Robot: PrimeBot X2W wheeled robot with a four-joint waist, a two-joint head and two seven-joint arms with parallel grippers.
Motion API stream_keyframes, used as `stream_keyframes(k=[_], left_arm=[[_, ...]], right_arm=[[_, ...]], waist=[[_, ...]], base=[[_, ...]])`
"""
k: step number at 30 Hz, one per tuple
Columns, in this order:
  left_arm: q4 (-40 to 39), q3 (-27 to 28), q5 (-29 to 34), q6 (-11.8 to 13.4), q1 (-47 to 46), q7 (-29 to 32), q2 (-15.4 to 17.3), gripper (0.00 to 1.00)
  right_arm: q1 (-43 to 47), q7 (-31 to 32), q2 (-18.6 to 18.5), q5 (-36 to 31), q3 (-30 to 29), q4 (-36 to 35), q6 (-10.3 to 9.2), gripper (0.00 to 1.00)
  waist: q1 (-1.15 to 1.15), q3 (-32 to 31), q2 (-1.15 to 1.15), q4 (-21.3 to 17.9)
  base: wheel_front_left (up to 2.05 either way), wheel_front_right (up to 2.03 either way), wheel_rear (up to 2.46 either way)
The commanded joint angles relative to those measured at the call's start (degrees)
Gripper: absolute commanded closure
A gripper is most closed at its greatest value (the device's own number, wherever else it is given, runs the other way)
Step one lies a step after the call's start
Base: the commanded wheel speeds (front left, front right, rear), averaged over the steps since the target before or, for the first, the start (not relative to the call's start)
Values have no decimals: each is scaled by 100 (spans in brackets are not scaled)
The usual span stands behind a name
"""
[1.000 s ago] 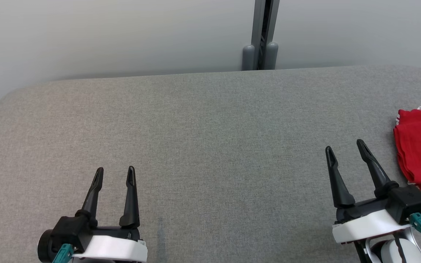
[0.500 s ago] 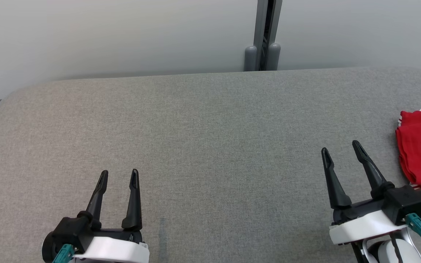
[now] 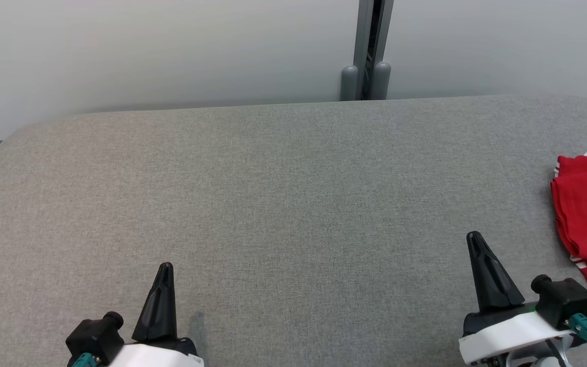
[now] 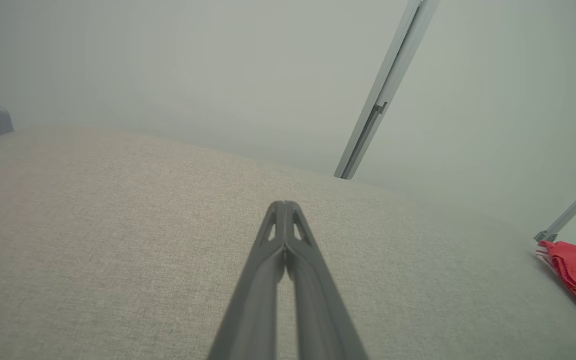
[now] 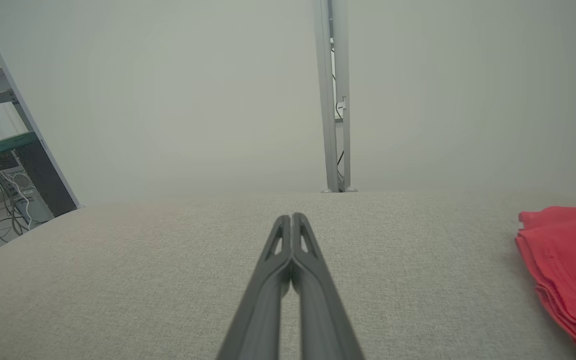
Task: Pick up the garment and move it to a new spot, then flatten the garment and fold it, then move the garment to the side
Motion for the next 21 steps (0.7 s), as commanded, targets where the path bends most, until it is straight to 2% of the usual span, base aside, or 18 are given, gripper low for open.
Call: stream_keyframes(k=[1, 21], left_arm=[[-116, 44, -243, -55, -86, 40, 42, 100], [-135, 208, -2124, -310, -142, 393, 155, 100]], right_arm=[[-46, 56, -70, 296, -43, -136, 0, 100], [145, 409, -273, 2578, -204, -263, -1, 100]], waist=[[0, -3, 0, -3], [0, -57, 0, -50]], base=[[0, 0, 0], [0, 0, 0]])
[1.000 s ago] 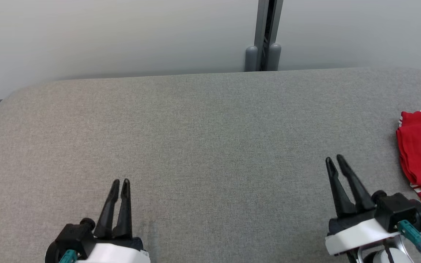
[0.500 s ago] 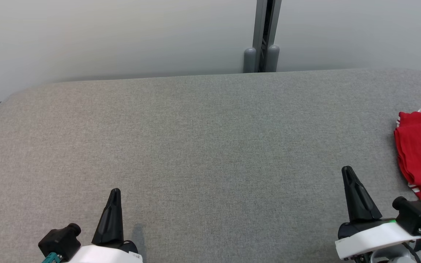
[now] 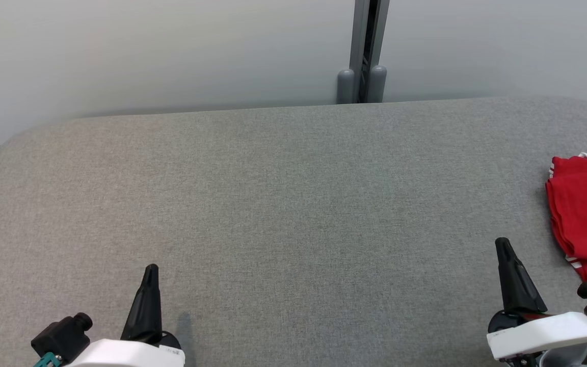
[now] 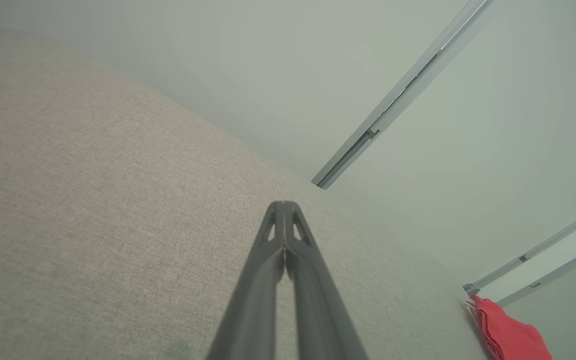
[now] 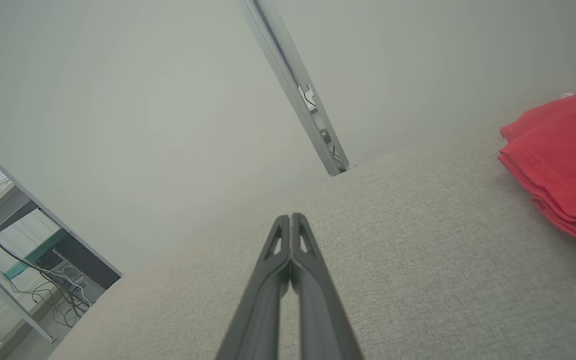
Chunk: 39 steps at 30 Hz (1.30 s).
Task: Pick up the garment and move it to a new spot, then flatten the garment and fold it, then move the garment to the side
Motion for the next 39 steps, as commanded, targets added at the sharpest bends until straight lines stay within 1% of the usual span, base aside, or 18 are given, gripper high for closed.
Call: stream_keyframes(k=[1, 2, 11, 12, 25, 39], left_arm=[[-95, 47, -213, -46, -135, 30, 56, 100], [-97, 62, -374, -69, -140, 64, 63, 100], [-108, 127, -1061, -164, -156, 198, 101, 100], [-108, 127, -1061, -164, -156, 198, 101, 100], [-123, 215, -1953, -285, -178, 374, 148, 100], [-136, 301, -2783, -403, -196, 547, 190, 100]], right_arm=[[-18, 47, -75, 261, -41, -116, -1, 100], [-1, 75, -92, 458, -56, -129, -1, 100], [82, 209, -163, 1295, -118, -180, -1, 100], [82, 209, -163, 1295, -118, -180, -1, 100], [183, 381, -255, 2380, -200, -246, -1, 100], [279, 543, -336, 3396, -283, -308, -2, 100]], waist=[[0, -4, 0, -4], [0, -9, 0, -8], [0, -33, 0, -29], [0, -33, 0, -29], [0, -67, 0, -59], [0, -104, 0, -92]], base=[[0, 0, 0], [0, 0, 0], [0, 0, 0], [0, 0, 0], [0, 0, 0], [0, 0, 0]])
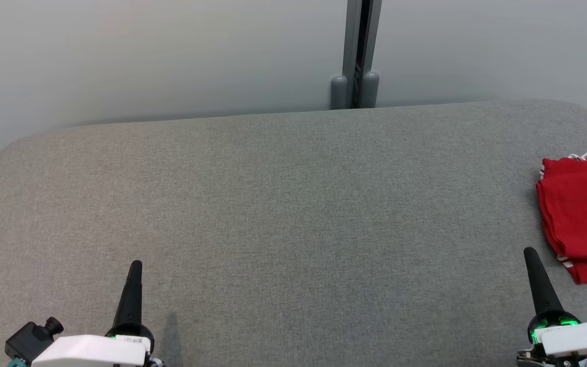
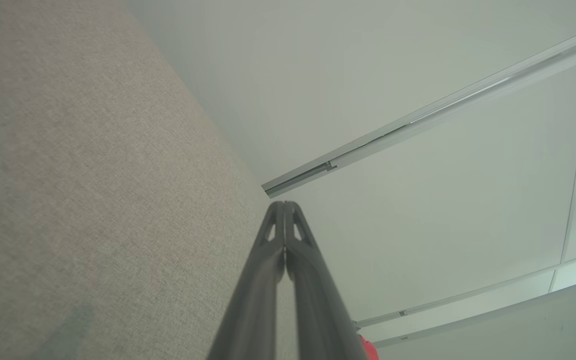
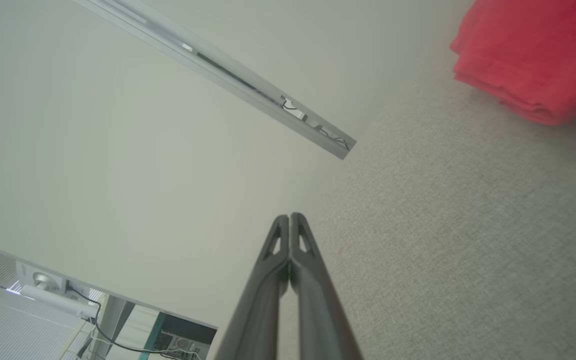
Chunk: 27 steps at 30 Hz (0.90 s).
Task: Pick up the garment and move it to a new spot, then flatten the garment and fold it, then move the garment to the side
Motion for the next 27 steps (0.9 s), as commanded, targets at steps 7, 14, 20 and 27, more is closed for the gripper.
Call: stream_keyframes(k=[7, 14, 20, 27], left_arm=[[-72, 81, -497, -101, -146, 102, 71, 100], [-76, 120, -851, -148, -144, 181, 87, 100], [-80, 147, -1103, -183, -148, 232, 96, 100], [-86, 184, -1421, -224, -149, 297, 103, 100]], right_arm=[[57, 103, -96, 608, -78, -111, -1, 100], [101, 182, -131, 1045, -112, -132, -1, 100], [119, 229, -155, 1340, -137, -151, 0, 100], [160, 294, -186, 1733, -170, -177, 0, 100]], waist=[[0, -21, 0, -18], [0, -40, 0, -35], [0, -53, 0, -46], [0, -71, 0, -63]], base=[[0, 0, 0], [0, 0, 0], [0, 0, 0], [0, 0, 0]])
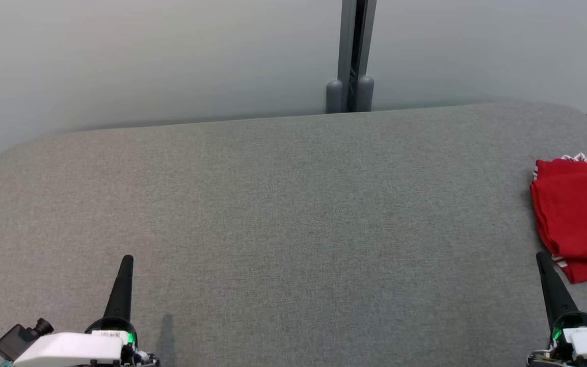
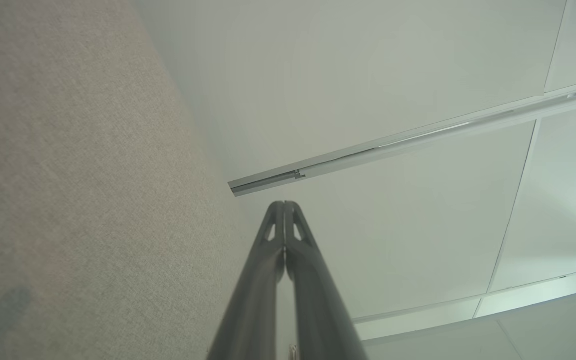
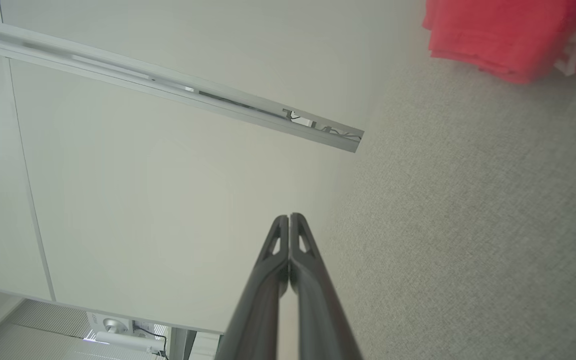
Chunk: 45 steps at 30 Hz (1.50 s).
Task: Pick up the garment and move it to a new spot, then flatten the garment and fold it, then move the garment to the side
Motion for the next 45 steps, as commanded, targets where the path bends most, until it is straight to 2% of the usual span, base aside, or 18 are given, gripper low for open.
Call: stream_keyframes(k=[1, 32, 45], left_arm=[[-47, 39, -133, -47, -93, 20, 38, 100], [-64, 195, -1363, -211, -120, 310, 76, 100], [-61, 204, -1323, -204, -120, 309, 58, 100]], right_arm=[[27, 44, -61, 152, -35, -62, 1, 100], [190, 296, -176, 1672, -162, -140, 0, 100], [187, 299, -163, 1638, -165, -135, 0, 100]], waist=[[0, -3, 0, -3], [0, -87, 0, -77], [0, -87, 0, -77]], base=[[0, 0, 0], [0, 0, 0], [0, 0, 0]])
